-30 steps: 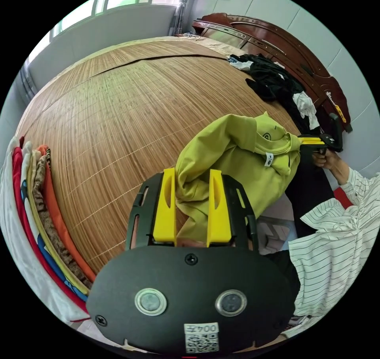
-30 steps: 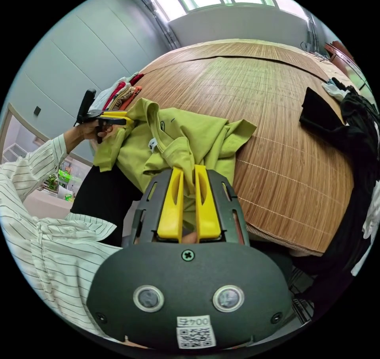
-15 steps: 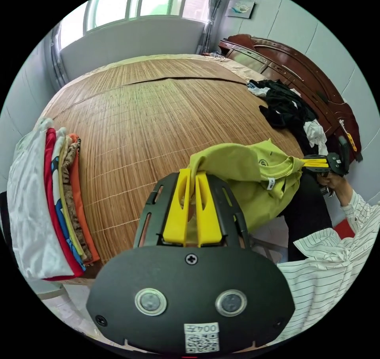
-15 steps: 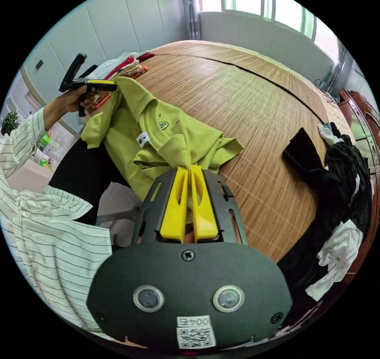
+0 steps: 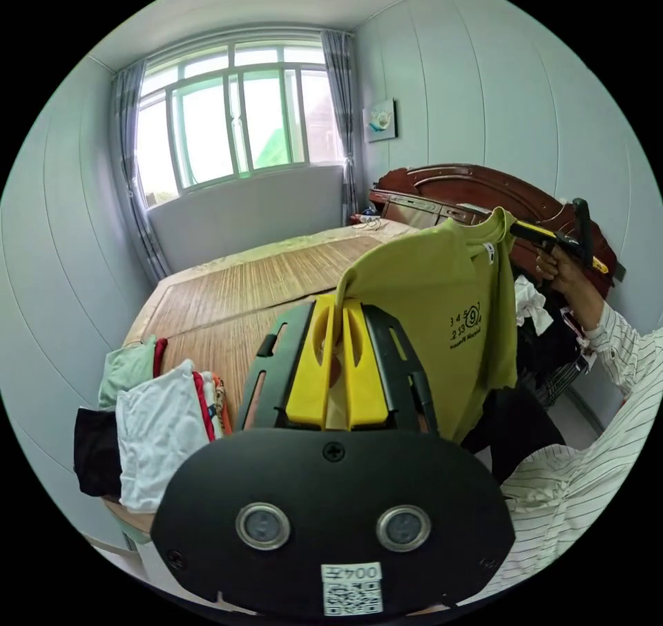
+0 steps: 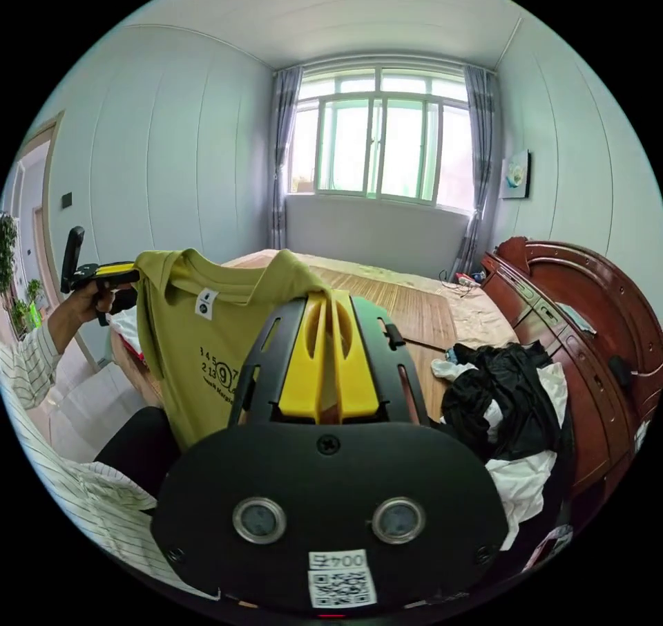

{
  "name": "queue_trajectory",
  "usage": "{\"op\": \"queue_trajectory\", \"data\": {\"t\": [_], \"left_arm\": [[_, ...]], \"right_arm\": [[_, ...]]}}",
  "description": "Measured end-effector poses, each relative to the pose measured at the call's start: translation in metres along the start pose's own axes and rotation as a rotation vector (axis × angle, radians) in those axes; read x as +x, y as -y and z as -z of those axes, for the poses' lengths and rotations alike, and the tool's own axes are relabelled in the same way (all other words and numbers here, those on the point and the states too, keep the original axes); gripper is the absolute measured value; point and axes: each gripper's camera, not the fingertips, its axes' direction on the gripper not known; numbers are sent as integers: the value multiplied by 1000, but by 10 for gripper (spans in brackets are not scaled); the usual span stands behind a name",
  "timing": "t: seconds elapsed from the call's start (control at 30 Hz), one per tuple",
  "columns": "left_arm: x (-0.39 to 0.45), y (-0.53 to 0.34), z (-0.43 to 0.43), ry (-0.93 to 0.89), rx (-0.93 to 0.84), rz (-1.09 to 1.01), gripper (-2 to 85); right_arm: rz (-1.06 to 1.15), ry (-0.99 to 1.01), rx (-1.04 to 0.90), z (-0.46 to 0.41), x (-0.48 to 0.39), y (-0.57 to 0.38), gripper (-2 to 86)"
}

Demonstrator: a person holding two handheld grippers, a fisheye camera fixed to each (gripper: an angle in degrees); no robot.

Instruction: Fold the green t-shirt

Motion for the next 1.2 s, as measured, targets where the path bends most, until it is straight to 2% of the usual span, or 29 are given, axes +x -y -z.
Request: {"op": "queue_trajectory", "data": {"t": [0.2, 0.3, 0.37, 0.5, 0.77, 0.93, 1.13, 1.2], "left_arm": [[16, 22, 105, 99, 234, 93, 5], [38, 19, 158, 166, 385, 127, 5], [58, 11, 197, 208, 491, 126, 7], [75, -1, 243, 188, 593, 155, 10], [106, -6, 338, 245, 830, 117, 14], [93, -6, 333, 166, 851, 203, 14], [74, 13, 248, 275, 684, 216, 14], [65, 25, 211, 296, 625, 212, 14]], "right_arm": [[171, -172, 177, 93, -53, 49, -8], [181, -265, 304, 144, -82, 53, -8], [155, -291, 378, 174, -96, 51, -8], [128, -322, 508, 232, -124, 42, -9], [189, -337, 626, 305, -165, 60, -9], [237, -370, 623, 288, -179, 70, -9], [287, -406, 512, 202, -177, 87, -9], [296, -408, 436, 148, -163, 101, -9]]}}
